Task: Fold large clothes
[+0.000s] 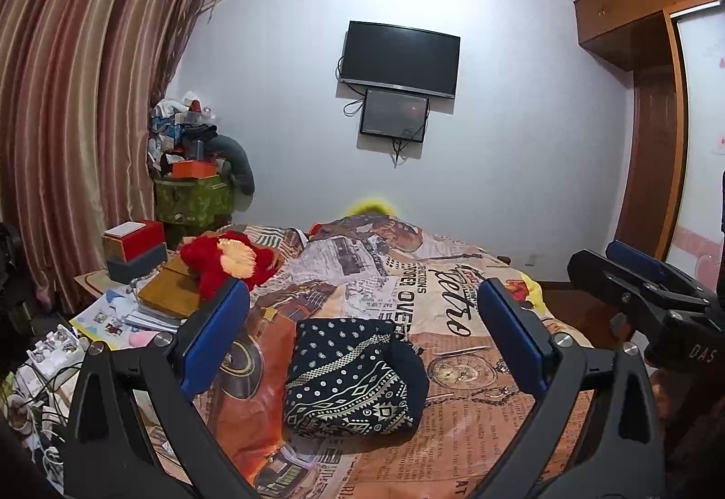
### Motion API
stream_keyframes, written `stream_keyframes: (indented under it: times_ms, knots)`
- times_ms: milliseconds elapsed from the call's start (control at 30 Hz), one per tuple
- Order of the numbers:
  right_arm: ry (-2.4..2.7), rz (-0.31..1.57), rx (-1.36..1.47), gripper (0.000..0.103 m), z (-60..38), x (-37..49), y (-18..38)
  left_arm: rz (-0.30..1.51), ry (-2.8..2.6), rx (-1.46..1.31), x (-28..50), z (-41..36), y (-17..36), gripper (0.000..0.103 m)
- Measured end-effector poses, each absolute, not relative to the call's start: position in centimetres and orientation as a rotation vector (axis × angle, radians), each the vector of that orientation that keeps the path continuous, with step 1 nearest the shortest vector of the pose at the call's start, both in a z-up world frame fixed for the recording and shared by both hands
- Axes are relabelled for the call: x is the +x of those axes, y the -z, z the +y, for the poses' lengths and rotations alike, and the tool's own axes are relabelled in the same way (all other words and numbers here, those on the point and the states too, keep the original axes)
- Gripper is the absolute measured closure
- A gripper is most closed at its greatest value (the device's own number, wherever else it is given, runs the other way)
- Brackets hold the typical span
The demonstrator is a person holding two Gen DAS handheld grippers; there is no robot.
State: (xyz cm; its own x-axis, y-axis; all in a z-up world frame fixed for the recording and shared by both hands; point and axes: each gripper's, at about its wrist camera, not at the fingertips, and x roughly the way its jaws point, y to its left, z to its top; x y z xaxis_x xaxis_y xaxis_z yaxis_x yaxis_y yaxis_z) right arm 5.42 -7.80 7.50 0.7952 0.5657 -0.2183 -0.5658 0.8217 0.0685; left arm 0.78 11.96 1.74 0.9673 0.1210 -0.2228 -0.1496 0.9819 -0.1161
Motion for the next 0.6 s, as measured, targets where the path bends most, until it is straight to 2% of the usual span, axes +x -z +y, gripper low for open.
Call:
stream_keyframes:
  times_ms: [600]
  knots:
    - [-0.6,0.242,0.011,0.002,-7.43,5.16,-7.35,0.241,-0.117,-0.113,1.05,11.44,-1.48,0.002]
